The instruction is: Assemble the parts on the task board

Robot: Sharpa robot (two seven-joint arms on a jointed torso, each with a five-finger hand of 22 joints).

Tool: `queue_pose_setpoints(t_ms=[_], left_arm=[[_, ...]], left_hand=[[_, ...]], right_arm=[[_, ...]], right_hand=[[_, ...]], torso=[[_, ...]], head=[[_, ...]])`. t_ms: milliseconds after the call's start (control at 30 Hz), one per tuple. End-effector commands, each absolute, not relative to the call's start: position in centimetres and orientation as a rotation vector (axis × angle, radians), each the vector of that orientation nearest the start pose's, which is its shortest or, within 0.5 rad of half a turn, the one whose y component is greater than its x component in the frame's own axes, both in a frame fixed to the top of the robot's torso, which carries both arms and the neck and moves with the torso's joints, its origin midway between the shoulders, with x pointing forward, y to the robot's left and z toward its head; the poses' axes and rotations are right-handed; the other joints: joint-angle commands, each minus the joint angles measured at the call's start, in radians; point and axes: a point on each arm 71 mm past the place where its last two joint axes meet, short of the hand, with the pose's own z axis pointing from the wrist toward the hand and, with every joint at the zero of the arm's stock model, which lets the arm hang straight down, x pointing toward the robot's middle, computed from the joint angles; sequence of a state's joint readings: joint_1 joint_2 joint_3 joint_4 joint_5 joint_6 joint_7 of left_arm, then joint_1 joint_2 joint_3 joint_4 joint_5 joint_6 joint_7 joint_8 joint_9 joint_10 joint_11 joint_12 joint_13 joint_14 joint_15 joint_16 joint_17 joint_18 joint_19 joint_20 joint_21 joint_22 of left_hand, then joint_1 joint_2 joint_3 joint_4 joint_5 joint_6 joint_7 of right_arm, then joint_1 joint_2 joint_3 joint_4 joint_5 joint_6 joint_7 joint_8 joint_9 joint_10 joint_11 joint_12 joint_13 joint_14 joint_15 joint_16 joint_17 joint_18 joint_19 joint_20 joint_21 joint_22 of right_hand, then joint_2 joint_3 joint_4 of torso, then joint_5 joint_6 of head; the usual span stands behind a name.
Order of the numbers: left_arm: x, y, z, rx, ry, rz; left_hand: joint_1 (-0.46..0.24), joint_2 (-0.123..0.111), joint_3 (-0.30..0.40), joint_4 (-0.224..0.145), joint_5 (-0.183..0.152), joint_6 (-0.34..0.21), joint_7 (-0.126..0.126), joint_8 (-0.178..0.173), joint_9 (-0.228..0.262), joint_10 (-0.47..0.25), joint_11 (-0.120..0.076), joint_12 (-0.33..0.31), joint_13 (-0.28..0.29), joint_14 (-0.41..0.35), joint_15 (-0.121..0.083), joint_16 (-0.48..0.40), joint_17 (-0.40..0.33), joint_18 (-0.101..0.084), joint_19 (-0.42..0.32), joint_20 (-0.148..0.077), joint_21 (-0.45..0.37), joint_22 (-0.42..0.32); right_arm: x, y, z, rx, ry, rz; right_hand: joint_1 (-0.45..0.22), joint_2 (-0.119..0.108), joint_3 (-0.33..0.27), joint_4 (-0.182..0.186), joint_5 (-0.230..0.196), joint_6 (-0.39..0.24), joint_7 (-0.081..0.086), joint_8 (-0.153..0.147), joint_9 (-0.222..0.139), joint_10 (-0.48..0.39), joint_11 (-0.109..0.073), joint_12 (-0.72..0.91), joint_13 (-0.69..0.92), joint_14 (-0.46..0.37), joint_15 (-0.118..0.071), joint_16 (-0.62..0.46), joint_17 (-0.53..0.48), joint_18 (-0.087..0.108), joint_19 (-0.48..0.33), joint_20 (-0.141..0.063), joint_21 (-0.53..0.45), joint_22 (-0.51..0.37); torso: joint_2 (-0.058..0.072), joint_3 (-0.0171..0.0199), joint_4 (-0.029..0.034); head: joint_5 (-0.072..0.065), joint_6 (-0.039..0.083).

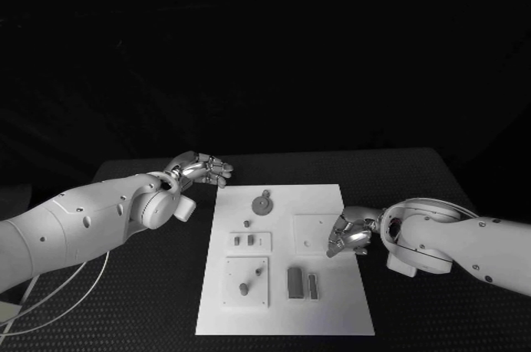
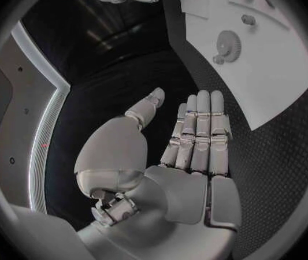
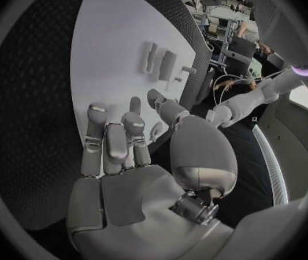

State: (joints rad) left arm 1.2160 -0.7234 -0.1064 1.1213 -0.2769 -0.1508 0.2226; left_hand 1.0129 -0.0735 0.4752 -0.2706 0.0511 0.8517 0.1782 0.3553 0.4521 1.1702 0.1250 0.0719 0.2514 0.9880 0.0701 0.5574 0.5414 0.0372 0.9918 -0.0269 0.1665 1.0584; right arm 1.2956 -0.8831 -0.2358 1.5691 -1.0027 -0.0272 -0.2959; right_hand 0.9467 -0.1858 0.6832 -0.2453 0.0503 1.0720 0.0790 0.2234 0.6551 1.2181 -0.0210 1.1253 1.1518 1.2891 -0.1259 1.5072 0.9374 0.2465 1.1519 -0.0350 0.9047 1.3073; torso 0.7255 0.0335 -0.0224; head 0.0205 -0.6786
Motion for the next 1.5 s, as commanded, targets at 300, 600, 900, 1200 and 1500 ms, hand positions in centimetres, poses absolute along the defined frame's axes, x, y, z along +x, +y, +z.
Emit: queue_pose_setpoints(t_ms=[300,600,900,1200,1500], left_arm=[[55.4,26.6,-22.2,-1.010,1.615,-1.253],[57.2,27.9,-20.7,-1.055,1.527,-1.227],[57.9,28.0,-20.7,-1.070,1.496,-1.225],[57.3,27.5,-21.2,-1.069,1.501,-1.202],[54.1,24.3,-22.4,-1.119,1.393,-1.234]], left_hand=[[-0.008,0.005,0.006,0.000,0.000,-0.012,0.000,0.003,-0.007,-0.012,0.003,-0.003,-0.007,-0.055,0.028,-0.061,-0.008,0.010,-0.052,0.023,-0.040,-0.011],[-0.030,0.001,0.011,0.000,-0.002,-0.085,-0.013,-0.035,-0.026,-0.134,0.024,-0.011,-0.061,-0.214,0.082,-0.186,-0.052,-0.006,-0.184,0.077,-0.107,-0.075],[-0.063,-0.005,-0.006,0.002,-0.002,-0.144,-0.039,-0.056,-0.028,-0.240,0.004,-0.007,-0.109,-0.291,0.093,-0.238,-0.079,-0.023,-0.273,0.098,-0.104,-0.150],[-1.013,0.074,-0.475,0.271,-0.051,-0.852,-0.178,-0.355,-0.452,-1.170,-0.125,-0.072,-0.251,-0.988,-0.070,-0.557,-0.541,-0.037,-0.992,0.027,-0.167,-1.058],[-1.013,0.074,-0.475,0.271,-0.051,-0.852,-0.178,-0.355,-0.452,-1.170,-0.125,-0.072,-0.251,-0.988,-0.070,-0.557,-0.541,-0.037,-0.992,0.027,-0.167,-1.058]], right_arm=[[54.5,-24.4,-20.1,0.531,1.808,1.017],[58.9,-25.5,-19.9,0.710,1.623,1.094],[59.1,-25.3,-20.2,0.756,1.598,1.146],[58.6,-25.1,-20.6,0.769,1.595,1.109],[55.5,-22.9,-21.7,0.891,1.458,1.199]], right_hand=[[0.029,0.060,-0.005,-0.043,-0.001,-0.073,0.030,-0.021,0.007,-0.102,0.019,-0.080,-0.043,-0.127,0.019,-0.086,-0.094,0.005,-0.100,0.041,-0.061,0.005],[0.023,0.103,0.041,-0.038,0.003,-0.187,0.091,-0.063,-0.004,-0.265,0.112,-0.597,-0.475,-0.438,0.188,-0.630,-0.359,-0.087,-0.495,0.159,-0.373,-0.118],[0.001,0.128,-0.034,-0.042,0.000,-0.280,0.093,-0.084,-0.026,-0.325,0.171,-0.876,-0.755,-0.577,0.288,-0.958,-0.521,-0.143,-0.690,0.218,-0.568,-0.216],[-0.947,0.186,-0.683,0.245,-0.050,-1.072,-0.079,-0.223,-0.655,-1.218,0.021,-1.125,-1.152,-1.289,0.126,-1.507,-0.937,-0.247,-1.152,0.035,-0.905,-1.307],[-0.947,0.186,-0.683,0.245,-0.050,-1.072,-0.079,-0.223,-0.655,-1.218,0.021,-1.125,-1.152,-1.289,0.126,-1.507,-0.937,-0.247,-1.152,0.035,-0.905,-1.307]], torso=[[-0.047,-0.0164,-0.0048],[-0.076,-0.0213,-0.0021],[-0.086,-0.0154,0.0016],[-0.102,-0.0201,0.0051],[-0.172,-0.0319,0.0205]], head=[[-0.027,0.089],[-0.023,0.123],[-0.014,0.125],[-0.016,0.117],[-0.020,0.083]])
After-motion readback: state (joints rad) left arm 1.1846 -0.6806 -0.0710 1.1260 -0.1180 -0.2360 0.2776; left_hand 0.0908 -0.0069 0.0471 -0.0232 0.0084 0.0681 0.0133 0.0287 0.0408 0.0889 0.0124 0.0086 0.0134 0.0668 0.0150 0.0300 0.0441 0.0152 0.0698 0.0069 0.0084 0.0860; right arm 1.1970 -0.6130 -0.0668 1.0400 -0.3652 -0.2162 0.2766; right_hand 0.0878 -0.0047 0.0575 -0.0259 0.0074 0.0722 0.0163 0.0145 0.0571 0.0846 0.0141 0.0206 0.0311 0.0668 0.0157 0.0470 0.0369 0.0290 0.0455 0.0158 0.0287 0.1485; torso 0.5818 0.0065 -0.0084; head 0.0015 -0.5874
